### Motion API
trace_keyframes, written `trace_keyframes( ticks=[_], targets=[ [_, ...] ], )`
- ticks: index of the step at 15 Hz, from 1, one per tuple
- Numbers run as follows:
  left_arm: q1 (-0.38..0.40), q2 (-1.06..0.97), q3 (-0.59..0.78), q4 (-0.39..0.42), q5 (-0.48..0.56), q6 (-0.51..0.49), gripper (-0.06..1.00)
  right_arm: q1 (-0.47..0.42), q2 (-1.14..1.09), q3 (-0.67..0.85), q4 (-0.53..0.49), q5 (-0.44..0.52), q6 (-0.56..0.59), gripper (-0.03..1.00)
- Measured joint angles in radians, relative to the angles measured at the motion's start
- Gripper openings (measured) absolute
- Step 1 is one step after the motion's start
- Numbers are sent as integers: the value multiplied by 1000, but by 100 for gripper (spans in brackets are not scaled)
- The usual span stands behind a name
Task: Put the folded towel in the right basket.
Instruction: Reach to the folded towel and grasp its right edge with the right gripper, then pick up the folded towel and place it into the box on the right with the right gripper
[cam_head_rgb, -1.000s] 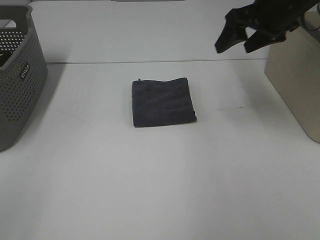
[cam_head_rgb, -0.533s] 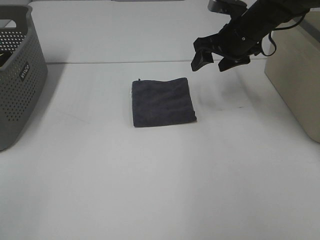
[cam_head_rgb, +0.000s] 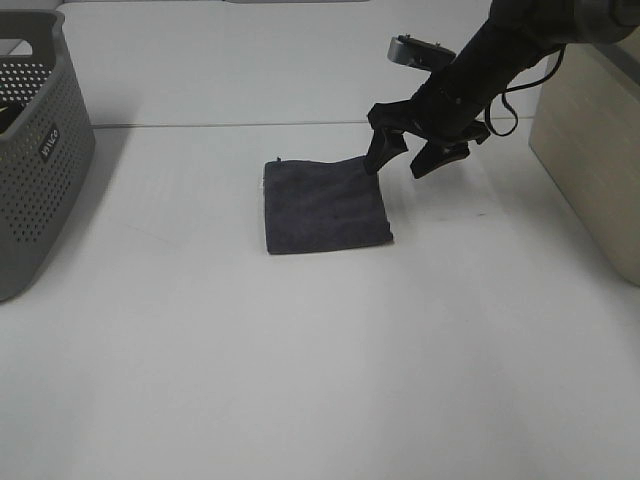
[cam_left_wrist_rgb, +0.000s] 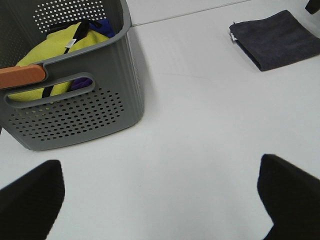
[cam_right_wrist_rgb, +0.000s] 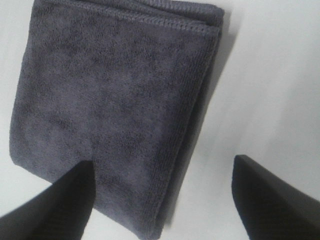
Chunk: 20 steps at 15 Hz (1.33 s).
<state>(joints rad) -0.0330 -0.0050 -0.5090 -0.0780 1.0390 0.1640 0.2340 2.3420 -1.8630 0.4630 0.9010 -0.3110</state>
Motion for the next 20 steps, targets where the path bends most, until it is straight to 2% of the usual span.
trace_keyframes(
  ticks=[3, 7, 11, 12, 13, 14, 15, 16, 20],
  targets=[
    [0, 0, 0, 0, 0, 0, 99, 0, 79, -69, 44, 50, 2, 70],
    [0, 0, 0, 0, 0, 0, 99, 0, 138, -91, 73, 59, 2, 71],
    [0, 0, 0, 0, 0, 0, 99, 0, 174, -98, 208, 58, -45, 69],
    [0, 0, 0, 0, 0, 0, 99, 0, 177, -98, 214, 55, -52, 64],
    [0, 0, 0, 0, 0, 0, 99, 0, 185, -98, 219, 43, -60, 54],
    [0, 0, 0, 0, 0, 0, 99, 0, 187, -98, 211, 39, -60, 34],
    [0, 0, 0, 0, 0, 0, 99, 0, 190, -98, 197, 38, -60, 25],
    [0, 0, 0, 0, 0, 0, 99, 0, 192, -98, 187, 38, -60, 8],
    [0, 0, 0, 0, 0, 0, 99, 0, 170, -98, 152, 42, -60, 7]
  ],
)
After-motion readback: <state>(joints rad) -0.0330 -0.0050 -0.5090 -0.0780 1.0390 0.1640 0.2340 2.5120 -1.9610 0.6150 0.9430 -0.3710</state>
